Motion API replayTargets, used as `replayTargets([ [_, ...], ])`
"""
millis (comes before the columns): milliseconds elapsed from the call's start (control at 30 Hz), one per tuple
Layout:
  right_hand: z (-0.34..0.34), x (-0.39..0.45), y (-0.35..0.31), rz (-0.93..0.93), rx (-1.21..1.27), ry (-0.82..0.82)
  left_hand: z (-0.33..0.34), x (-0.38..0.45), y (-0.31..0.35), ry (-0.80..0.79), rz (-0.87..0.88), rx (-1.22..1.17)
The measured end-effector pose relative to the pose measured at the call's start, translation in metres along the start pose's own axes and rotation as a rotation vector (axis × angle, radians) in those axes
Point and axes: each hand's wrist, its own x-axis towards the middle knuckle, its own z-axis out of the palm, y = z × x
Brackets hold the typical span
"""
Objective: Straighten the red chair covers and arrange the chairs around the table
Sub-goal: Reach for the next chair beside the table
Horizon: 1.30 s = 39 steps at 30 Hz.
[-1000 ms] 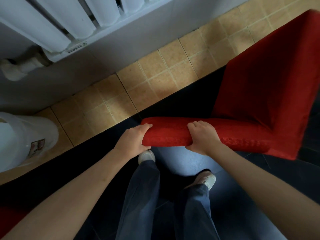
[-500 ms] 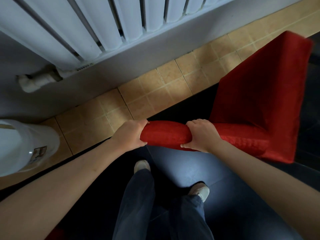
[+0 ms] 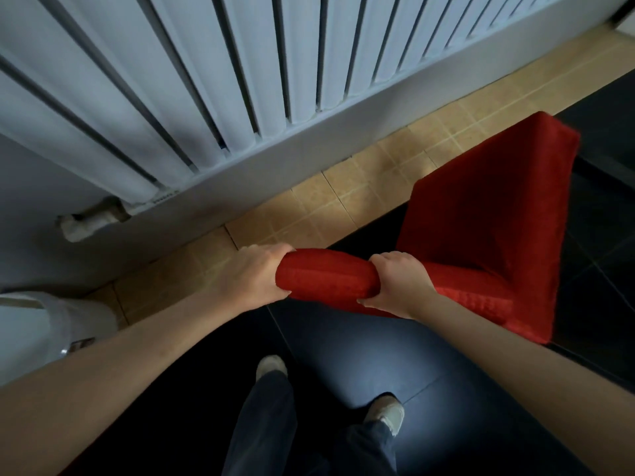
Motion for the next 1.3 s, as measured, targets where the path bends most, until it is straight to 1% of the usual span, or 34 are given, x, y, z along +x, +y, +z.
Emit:
replayTargets([
  [67,-0.016,-0.007,0.007,0.015,0.030,0.019,-0.002,-0.006,0.012,0.165,-0.003,-0.072],
  [133,-0.033,-0.013,0.016,0.027,0.047,0.042,0.002,-0.008,0.024,0.288,-0.070,-0.199],
  [233,-0.051,-0.022,0.027,0.031,0.062,0.058,0.003,-0.002,0.042,0.345,-0.190,-0.469],
  [300,-0.059,-0.029,0.034,0.034,0.068,0.060,-0.002,0.004,0.051,0.328,-0.201,-0.512],
  [433,-0.078,-0.044,0.048,0.038,0.085,0.080,-0.013,0.012,0.073,0.298,-0.194,-0.509],
  [567,-0.106,-0.061,0.066,0.066,0.062,0.081,-0.030,0.024,0.112,0.294,-0.188,-0.509],
  [700,-0.136,-0.082,0.087,0.092,0.048,0.097,-0.049,0.036,0.154,0.307,-0.121,-0.523],
  [800,-0.153,-0.099,0.102,0.117,0.054,0.117,-0.058,0.044,0.184,0.285,-0.099,-0.485],
  [900,-0.166,-0.115,0.116,0.148,0.070,0.151,-0.067,0.054,0.212,0.298,-0.060,-0.469],
  [1100,-0.184,-0.156,0.149,0.221,0.101,0.203,-0.065,0.064,0.272,0.334,0.063,-0.582],
  [1133,-0.185,-0.164,0.155,0.234,0.099,0.205,-0.062,0.065,0.278,0.305,0.076,-0.561],
  [1167,-0.184,-0.172,0.158,0.244,0.100,0.198,-0.061,0.066,0.281,0.242,0.061,-0.506],
  [1233,-0.178,-0.188,0.161,0.256,0.106,0.177,-0.063,0.065,0.284,0.084,0.013,-0.389],
  [1300,-0.172,-0.202,0.161,0.269,0.122,0.177,-0.065,0.065,0.290,-0.003,0.071,-0.322],
])
